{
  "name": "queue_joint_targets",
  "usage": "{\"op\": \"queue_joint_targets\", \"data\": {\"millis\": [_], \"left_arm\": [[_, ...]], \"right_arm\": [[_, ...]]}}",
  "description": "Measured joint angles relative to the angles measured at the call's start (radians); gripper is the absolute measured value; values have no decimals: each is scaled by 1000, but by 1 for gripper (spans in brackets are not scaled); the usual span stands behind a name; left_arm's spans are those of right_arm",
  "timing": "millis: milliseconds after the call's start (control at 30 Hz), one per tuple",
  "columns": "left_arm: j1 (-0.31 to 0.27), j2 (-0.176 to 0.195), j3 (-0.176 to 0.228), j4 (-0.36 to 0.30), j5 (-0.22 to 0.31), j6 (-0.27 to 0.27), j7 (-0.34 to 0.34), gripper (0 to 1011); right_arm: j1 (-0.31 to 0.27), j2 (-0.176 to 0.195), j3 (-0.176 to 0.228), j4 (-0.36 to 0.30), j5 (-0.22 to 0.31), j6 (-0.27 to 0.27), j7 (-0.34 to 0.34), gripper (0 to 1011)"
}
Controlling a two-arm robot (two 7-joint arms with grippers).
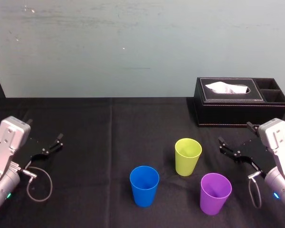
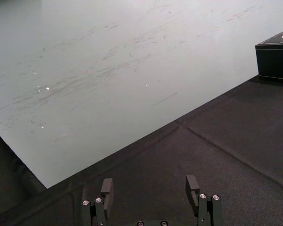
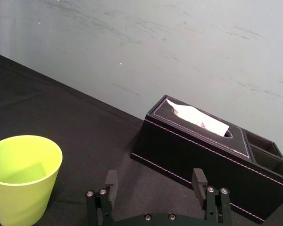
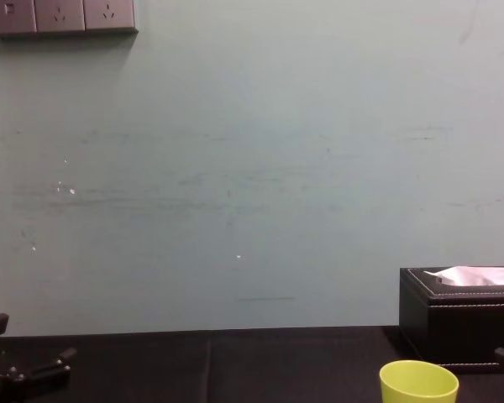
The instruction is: Stack the three plastic cups sequentially using one hand.
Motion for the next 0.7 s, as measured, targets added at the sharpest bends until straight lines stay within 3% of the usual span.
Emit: {"op": "queue_joint_targets", "data": {"millis": [700], "left_arm": [[0, 0, 0, 0, 0, 0, 0, 1000]], "right_arm": [[0, 0, 0, 0, 0, 0, 0, 1000]]}}
